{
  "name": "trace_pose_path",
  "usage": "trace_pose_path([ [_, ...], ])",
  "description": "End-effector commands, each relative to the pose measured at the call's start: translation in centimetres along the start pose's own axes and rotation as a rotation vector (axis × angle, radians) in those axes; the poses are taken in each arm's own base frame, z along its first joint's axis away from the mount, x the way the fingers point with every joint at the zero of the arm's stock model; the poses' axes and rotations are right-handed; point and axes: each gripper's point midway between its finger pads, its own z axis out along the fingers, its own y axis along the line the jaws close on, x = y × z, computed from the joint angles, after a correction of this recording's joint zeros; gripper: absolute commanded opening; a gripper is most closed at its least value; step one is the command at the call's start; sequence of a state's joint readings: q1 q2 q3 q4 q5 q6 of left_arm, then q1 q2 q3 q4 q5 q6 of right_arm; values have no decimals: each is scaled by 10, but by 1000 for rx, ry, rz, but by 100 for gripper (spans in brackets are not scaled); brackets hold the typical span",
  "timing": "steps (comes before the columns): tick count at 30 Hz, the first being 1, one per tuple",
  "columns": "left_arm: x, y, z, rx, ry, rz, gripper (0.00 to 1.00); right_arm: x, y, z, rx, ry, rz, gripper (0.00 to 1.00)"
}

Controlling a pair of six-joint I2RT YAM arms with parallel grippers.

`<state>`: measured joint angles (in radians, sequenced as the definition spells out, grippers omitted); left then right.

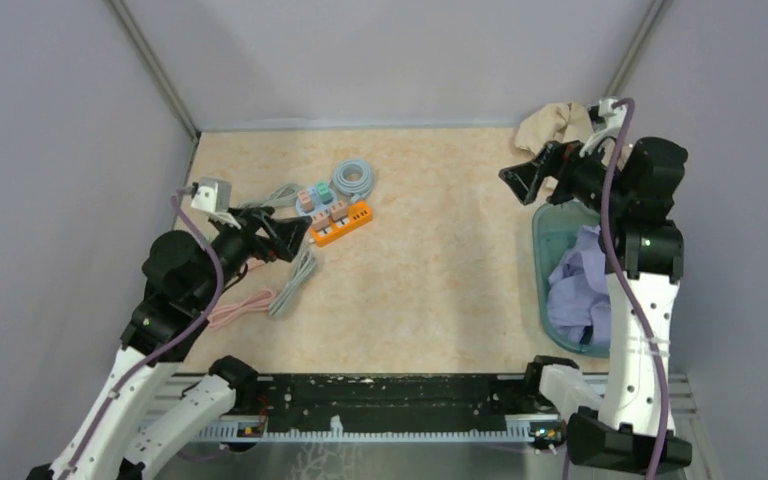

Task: Pull the plug off the socket
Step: Move the socket to the center of the board.

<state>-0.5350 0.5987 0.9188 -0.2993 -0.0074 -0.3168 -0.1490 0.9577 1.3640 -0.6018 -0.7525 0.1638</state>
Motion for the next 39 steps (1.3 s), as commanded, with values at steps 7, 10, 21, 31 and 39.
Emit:
trace_pose_path([
  [7,23,55,29,-143,19,-95,100,28,-46,46,57,126,-57,99],
  [10,42,70,32,-175,43,-118,100,48,-41,53,-8,172,-112,99],
  [21,129,126,40,-319,186,-200,100,130,-42,65,-164,286,-230,99],
  [31,191,180,54,-542,402,-215,99,168,-49,73,-226,319,-273,99],
  [39,213,185,89,-393,700,-23,93,164,-46,83,-261,282,-265,99],
])
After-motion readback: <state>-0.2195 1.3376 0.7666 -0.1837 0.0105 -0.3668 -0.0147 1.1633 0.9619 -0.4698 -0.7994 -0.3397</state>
